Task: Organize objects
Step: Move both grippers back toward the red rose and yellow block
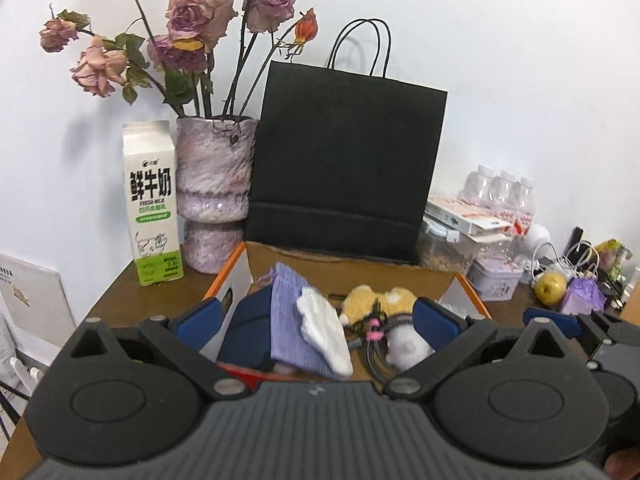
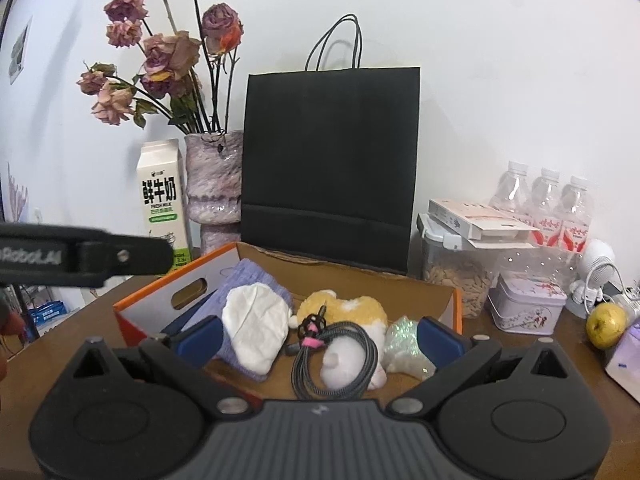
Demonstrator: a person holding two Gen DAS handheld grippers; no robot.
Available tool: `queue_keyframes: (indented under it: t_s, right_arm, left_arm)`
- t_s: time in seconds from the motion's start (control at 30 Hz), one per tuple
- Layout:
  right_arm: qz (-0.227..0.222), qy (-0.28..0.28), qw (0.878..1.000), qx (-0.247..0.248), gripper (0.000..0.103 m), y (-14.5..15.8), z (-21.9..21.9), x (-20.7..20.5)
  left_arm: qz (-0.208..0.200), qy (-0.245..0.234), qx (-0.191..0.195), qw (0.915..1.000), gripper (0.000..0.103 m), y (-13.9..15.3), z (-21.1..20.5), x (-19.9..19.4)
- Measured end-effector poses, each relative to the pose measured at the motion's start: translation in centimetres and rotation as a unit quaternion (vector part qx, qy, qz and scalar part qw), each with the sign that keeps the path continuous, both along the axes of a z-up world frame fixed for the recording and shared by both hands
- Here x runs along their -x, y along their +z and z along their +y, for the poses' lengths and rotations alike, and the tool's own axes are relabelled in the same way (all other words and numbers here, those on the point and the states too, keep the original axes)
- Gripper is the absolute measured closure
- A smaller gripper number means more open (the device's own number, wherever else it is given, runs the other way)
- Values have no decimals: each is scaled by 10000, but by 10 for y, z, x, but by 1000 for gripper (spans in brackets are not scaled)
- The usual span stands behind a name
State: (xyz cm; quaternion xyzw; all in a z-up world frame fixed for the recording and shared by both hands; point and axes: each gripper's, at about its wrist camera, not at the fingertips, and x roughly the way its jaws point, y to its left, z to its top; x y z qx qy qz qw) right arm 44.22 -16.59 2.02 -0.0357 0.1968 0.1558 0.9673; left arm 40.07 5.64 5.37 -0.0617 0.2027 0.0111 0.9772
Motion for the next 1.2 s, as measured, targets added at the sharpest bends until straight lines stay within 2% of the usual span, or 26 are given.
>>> queue_keyframes:
  t_s: [0.57,1.2]
  right_arm:
    - [199,109,9997,50,0,-14,-10,92]
    - [787,445,9945,520,0,-66,1,167]
  left_arm:
    - [132,111,-67,9998,0,-14,9,98]
    - [959,223,15,9951,0,-73,31,164]
